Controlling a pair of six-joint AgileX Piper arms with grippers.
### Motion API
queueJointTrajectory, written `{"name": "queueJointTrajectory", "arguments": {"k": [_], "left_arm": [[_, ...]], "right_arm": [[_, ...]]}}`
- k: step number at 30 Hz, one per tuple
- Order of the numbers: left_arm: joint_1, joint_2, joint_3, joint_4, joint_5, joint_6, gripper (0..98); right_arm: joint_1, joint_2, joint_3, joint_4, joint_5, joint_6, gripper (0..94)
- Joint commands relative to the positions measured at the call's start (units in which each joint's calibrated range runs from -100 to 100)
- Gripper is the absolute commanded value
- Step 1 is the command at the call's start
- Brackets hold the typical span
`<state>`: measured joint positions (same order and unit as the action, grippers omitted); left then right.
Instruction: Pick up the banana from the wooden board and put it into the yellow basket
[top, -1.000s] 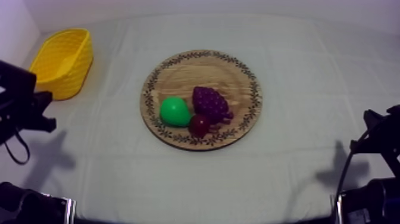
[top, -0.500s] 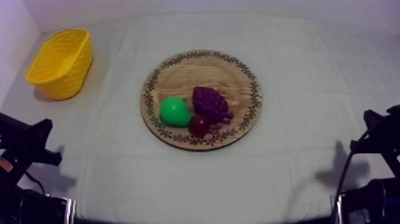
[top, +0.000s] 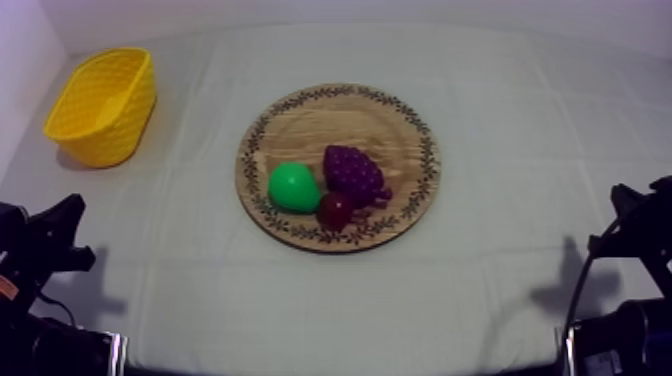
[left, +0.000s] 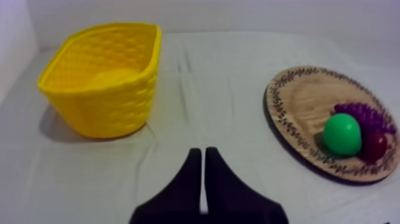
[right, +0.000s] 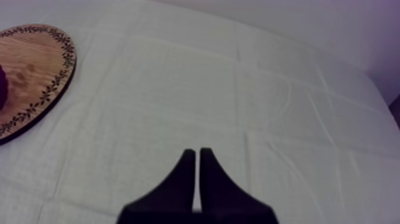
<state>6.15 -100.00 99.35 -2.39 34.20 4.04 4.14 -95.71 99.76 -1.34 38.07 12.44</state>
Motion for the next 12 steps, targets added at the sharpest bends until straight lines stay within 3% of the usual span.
{"name": "queueJointTrajectory", "arguments": {"k": [1, 4, 12], "left_arm": [[0.0, 0.0, 0.0, -0.02, 0.0, 5.8, 0.2], [0.0, 0.0, 0.0, -0.03, 0.0, 7.2, 0.2], [0.0, 0.0, 0.0, -0.03, -0.1, 6.9, 0.2]], "right_arm": [[0.0, 0.0, 0.0, 0.0, 0.0, 0.0, 0.6], [0.0, 0.0, 0.0, 0.0, 0.0, 0.0, 0.6], [0.0, 0.0, 0.0, 0.0, 0.0, 0.0, 0.6]]}}
